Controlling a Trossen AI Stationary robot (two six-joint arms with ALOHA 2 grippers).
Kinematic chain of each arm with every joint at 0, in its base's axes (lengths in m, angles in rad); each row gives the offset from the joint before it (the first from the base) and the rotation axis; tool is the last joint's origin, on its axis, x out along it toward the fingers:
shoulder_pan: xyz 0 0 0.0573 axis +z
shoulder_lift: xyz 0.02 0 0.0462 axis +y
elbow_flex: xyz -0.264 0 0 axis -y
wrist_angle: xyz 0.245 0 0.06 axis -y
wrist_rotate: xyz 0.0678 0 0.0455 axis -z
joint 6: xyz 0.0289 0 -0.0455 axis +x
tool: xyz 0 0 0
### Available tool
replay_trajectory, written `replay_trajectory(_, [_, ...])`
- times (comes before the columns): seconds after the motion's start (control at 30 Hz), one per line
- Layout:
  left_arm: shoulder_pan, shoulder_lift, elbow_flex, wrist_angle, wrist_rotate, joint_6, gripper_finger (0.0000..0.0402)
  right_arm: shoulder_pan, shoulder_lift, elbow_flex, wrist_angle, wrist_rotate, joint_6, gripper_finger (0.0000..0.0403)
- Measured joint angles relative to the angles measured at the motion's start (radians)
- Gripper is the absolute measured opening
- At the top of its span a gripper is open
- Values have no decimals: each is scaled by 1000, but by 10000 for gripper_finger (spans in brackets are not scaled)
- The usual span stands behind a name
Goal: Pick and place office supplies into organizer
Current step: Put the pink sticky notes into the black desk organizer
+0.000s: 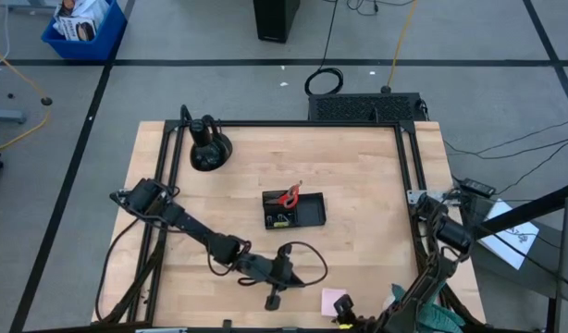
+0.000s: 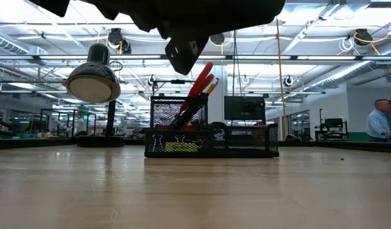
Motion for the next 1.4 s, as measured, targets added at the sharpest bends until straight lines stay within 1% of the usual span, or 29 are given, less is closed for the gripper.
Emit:
replay_trajectory(0.1, [-5,0,0,0,0,1,11,-1,46,41,-108,3,52,164])
replay_trajectory(0.17, [-5,0,0,0,0,2,5,-4,66,59,-147,29,76,164])
replay_trajectory(0.23, [-5,0,0,0,-8,3,3,-9,75,65,-170,33,94,164])
replay_trajectory(0.33, [-5,0,0,-1,-29,3,9,-20,84,66,-218,53,159,164])
replay_trajectory(0.47, [-5,0,0,-3,-33,3,19,-22,82,63,-258,111,174,164])
replay_trajectory(0.53, [-5,0,0,-10,-18,3,16,-25,83,63,-270,130,176,164])
replay_trajectory(0.67, [-5,20,1,-20,26,20,3,-31,84,61,-285,135,176,164])
replay_trajectory(0.83, [6,93,0,53,36,23,13,-44,84,61,-300,135,173,164])
replay_trajectory(1.07, [59,163,21,77,18,-39,5,-64,84,55,-303,158,140,164])
replay_trajectory(1.23, [71,166,37,62,-27,-64,9,-76,82,40,-287,166,113,164])
replay_trajectory(1.4, [68,170,37,26,-35,-113,5,-77,83,34,-267,173,80,164])
